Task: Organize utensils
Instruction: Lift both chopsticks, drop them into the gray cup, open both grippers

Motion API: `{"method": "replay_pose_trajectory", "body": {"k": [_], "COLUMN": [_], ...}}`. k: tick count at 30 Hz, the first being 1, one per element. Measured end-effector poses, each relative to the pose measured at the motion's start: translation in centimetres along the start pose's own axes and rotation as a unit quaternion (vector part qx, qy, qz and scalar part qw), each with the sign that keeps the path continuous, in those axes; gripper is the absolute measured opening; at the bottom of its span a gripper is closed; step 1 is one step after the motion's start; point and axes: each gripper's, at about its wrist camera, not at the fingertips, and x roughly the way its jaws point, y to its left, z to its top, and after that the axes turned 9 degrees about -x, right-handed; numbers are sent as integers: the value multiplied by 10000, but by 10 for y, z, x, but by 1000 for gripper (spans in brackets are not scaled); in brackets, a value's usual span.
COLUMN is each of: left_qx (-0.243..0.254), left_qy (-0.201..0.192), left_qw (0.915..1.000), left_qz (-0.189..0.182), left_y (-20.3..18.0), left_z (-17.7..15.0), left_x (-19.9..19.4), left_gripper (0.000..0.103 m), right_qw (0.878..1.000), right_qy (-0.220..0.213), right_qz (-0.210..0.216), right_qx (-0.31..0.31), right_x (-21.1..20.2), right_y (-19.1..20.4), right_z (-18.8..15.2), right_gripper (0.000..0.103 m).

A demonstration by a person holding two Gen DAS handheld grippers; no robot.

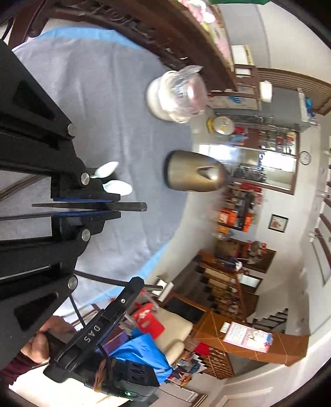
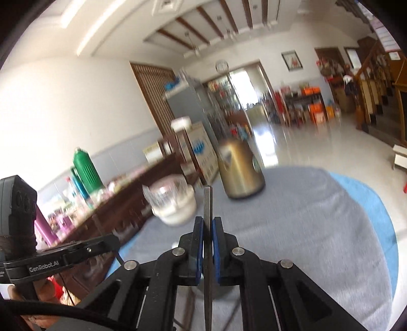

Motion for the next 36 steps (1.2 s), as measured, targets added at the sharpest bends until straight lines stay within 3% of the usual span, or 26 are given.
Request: {"method": "replay_pose_trajectory", "body": {"k": [5, 9, 16, 19, 23, 28, 32, 33, 34, 35, 36], "left_qx": [135, 248, 308, 275, 127, -77, -169, -190, -188, -171, -159], "left_qy": [-337, -571, -1304, -1505, -1429, -819, -364, -328, -340, -399, -486], "left_qw": [9993, 9980, 9910, 9881, 9891, 9961, 9988, 9990, 9990, 9989, 9985], "left_qz": [-99, -99, 21, 156, 343, 314, 277, 252, 222, 198, 185], "left_y": [-13, -21, -26, -23, -12, 7, 15, 16, 18, 19, 20], "left_z": [24, 42, 65, 64, 55, 40, 33, 33, 32, 30, 29], "left_x": [-23, -33, -48, -39, -10, 31, 41, 39, 34, 28, 20], "left_gripper": [6, 6, 6, 6, 6, 6, 8, 11, 21, 38, 45], "right_qw": [9965, 9864, 9706, 9694, 9747, 9858, 9936, 9946, 9958, 9964, 9964], "right_qy": [-836, -1608, -2282, -2269, -1962, -1374, -997, -910, -791, -715, -690], "right_qz": [-64, -303, -758, -932, -1054, -942, -532, -469, -388, -304, -148], "right_qx": [55, 125, 88, -44, -207, -220, 95, 168, 255, 337, 468], "right_x": [-2, 0, 25, 46, 77, 94, 86, 79, 75, 70, 64], "right_y": [7, 16, 39, 51, 57, 48, 33, 26, 22, 16, 11], "right_z": [24, 41, 49, 43, 33, 18, 14, 9, 8, 6, 4], "right_gripper": [7, 7, 7, 7, 7, 7, 9, 14, 27, 39, 71]}}
